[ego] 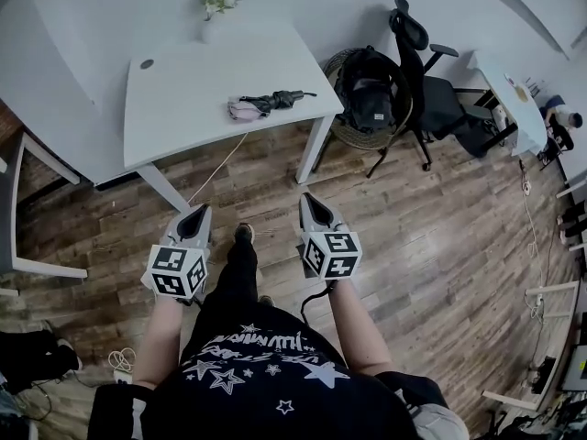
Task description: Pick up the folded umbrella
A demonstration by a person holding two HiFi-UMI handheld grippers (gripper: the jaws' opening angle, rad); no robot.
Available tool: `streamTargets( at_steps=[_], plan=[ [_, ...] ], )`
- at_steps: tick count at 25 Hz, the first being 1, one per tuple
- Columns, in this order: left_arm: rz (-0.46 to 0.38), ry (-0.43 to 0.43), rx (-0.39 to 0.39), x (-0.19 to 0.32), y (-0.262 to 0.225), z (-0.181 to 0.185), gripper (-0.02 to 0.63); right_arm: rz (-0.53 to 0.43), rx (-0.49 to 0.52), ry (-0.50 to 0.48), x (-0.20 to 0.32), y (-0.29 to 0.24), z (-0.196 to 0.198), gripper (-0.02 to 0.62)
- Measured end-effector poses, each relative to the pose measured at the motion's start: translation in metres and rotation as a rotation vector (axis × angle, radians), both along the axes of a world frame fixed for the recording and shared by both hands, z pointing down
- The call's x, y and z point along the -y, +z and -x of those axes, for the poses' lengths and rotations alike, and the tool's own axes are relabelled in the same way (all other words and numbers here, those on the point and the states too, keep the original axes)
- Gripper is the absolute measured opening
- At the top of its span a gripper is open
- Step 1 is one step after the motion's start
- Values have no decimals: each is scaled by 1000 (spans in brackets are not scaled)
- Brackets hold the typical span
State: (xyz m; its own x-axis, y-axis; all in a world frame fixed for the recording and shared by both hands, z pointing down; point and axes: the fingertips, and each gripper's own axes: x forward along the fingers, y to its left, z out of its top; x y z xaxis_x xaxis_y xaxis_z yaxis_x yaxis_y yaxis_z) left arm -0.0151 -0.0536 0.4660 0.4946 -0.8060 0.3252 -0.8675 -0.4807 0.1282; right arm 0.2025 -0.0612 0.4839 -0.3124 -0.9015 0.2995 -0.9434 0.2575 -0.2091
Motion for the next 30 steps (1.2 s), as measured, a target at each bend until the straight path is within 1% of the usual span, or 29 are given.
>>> streamTargets(
  at_steps=[5,11,20,24,26,28,30],
  plan=[
    [11,4,-18,46,8,-10,0,1,-35,-6,45,0,-8,14],
    [16,11,-18,104,15,-15,0,-4,-57,-29,103,2,-7,14],
    [45,10,-26,200,31,-13,0,43,-213,-108,202,23,4,15],
    [63,26,-23,235,36,-17,0,70,-296,-154,241,31,7,62],
    [70,31,-18,250,39,-17,0,86,-336,-181,258,36,9,95],
    [77,32,-19,264,40,-15,0,97,-411,-221,273,41,11,157],
    [84,29,-22,278,42,-11,0,106,-526,-286,286,50,14,207]
  ],
)
